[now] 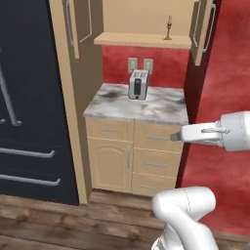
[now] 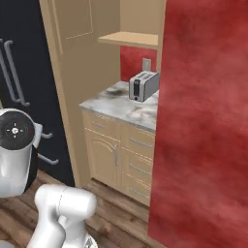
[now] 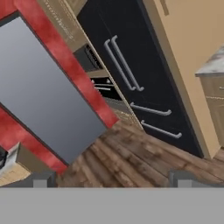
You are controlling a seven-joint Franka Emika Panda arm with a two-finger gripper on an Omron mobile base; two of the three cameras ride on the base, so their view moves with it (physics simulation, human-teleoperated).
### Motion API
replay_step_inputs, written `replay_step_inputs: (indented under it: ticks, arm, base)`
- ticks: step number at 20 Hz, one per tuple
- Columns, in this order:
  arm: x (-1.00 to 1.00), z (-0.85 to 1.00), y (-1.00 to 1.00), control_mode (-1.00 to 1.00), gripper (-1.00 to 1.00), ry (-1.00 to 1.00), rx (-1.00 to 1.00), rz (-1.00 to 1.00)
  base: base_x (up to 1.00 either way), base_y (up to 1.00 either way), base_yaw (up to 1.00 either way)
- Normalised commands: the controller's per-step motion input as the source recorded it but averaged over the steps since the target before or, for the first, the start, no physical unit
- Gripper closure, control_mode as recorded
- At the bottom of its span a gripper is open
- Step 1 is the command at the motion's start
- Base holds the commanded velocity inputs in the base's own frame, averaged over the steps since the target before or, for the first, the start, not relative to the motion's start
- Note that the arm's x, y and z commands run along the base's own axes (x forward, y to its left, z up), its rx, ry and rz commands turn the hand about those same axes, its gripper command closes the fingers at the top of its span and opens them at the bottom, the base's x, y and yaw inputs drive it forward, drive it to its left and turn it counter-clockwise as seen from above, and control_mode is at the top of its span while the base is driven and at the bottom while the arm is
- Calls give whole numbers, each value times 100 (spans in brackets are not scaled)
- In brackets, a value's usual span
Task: Get the candle and the liquor from the cabinet and move them to the dining counter.
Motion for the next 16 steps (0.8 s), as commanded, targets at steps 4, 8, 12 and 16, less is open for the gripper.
replay_step_inputs:
  ticks: [4, 8, 12, 16]
  arm:
    - [0, 0, 0, 100, -100, 0, 0, 0]
    - [0, 0, 0, 100, -100, 0, 0, 0]
    - [0, 0, 0, 100, -100, 0, 0, 0]
    - [0, 0, 0, 100, -100, 0, 0, 0]
  base:
    - [45, 27, -43]
    - [52, 44, -43]
    - [58, 54, -43]
    - [63, 48, -40]
